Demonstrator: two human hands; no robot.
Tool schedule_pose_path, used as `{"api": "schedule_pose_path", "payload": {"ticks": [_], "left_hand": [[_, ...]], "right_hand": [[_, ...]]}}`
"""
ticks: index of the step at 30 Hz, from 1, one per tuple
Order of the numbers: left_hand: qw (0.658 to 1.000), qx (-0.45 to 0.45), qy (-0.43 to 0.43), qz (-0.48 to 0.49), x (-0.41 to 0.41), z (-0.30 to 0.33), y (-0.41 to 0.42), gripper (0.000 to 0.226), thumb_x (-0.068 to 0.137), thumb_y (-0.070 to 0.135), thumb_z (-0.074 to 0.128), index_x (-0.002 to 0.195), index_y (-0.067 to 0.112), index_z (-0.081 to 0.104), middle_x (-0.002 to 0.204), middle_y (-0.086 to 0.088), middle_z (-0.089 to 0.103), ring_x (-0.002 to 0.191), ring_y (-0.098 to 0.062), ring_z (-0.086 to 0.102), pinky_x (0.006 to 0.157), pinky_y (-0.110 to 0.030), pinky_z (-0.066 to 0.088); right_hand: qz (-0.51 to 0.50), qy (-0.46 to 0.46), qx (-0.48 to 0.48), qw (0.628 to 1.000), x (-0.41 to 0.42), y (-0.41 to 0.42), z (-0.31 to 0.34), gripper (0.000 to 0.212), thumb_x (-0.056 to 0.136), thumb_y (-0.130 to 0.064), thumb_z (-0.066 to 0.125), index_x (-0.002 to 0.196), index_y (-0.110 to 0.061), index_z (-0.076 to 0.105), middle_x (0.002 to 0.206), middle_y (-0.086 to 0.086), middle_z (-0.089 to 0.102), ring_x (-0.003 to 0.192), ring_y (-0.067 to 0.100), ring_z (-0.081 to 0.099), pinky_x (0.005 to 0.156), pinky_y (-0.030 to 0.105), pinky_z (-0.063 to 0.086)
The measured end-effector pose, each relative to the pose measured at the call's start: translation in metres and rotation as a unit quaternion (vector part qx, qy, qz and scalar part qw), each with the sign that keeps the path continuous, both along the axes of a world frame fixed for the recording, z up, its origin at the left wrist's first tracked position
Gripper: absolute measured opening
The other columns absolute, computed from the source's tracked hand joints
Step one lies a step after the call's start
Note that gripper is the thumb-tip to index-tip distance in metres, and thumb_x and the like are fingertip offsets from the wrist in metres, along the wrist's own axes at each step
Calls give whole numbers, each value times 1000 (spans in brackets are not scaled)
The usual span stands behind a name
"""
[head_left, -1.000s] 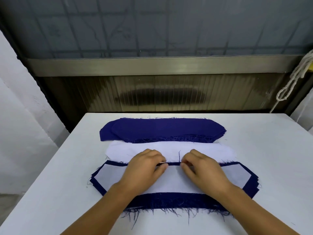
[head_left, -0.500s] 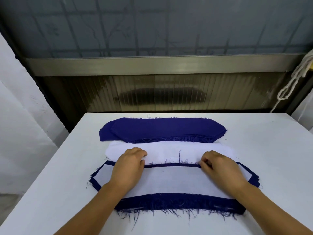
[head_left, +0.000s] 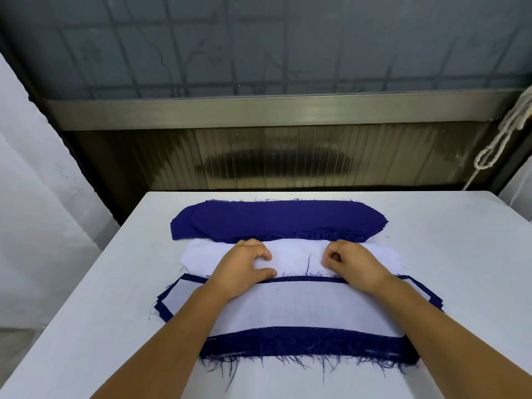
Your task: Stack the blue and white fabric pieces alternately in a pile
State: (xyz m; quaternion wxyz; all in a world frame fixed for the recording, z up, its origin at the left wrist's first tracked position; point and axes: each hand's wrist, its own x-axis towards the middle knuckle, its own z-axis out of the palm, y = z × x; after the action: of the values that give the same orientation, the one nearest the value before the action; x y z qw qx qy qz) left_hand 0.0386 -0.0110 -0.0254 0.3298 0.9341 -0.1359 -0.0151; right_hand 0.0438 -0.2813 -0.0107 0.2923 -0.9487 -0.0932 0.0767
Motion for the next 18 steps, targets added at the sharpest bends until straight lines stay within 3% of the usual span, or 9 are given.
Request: {"api": "schedule_pose_path", "payload": {"ticks": [3,7,11,14,18], "left_hand": [[1000,7,-11,-3,1,-3,-1,29,78,39,77,104,31,66,111,25,53,109,2,44,94,-12,35],[999,20,-43,-4,-1,-5,-1,29,79,40,76,105,30,67,110,25,54,109,3,41,95,-14,35],[995,43,-90,11,-1,-7,-1,19,89,34,67,106,25,67,109,20,57,107,-1,42,92,-16,38],[991,62,-117,22,-2,-8,-2,11,95,24,58,92,22,68,99,16,60,95,-6,47,82,-21,44],[991,57,-115,48,-3,-7,-1,23,98,20,50,82,16,66,90,10,62,88,-9,50,75,-25,47]], "right_hand": [[-8,26,-14,1000,9,1,5,27,96,-26,54,76,-8,54,71,-6,54,62,10,46,61,25,41],[-10,25,-77,997,16,5,6,36,102,-30,42,70,-13,43,73,-1,49,68,16,44,65,28,37],[1,-2,-147,989,18,10,7,30,104,-33,32,89,-16,51,86,4,54,80,21,50,78,37,45],[-16,-5,-121,993,15,8,1,31,104,-34,33,83,-16,49,82,2,54,80,22,53,75,36,45],[-37,-19,-19,999,6,4,-5,41,95,-52,45,70,-21,48,70,-7,53,68,13,53,60,27,37]]}}
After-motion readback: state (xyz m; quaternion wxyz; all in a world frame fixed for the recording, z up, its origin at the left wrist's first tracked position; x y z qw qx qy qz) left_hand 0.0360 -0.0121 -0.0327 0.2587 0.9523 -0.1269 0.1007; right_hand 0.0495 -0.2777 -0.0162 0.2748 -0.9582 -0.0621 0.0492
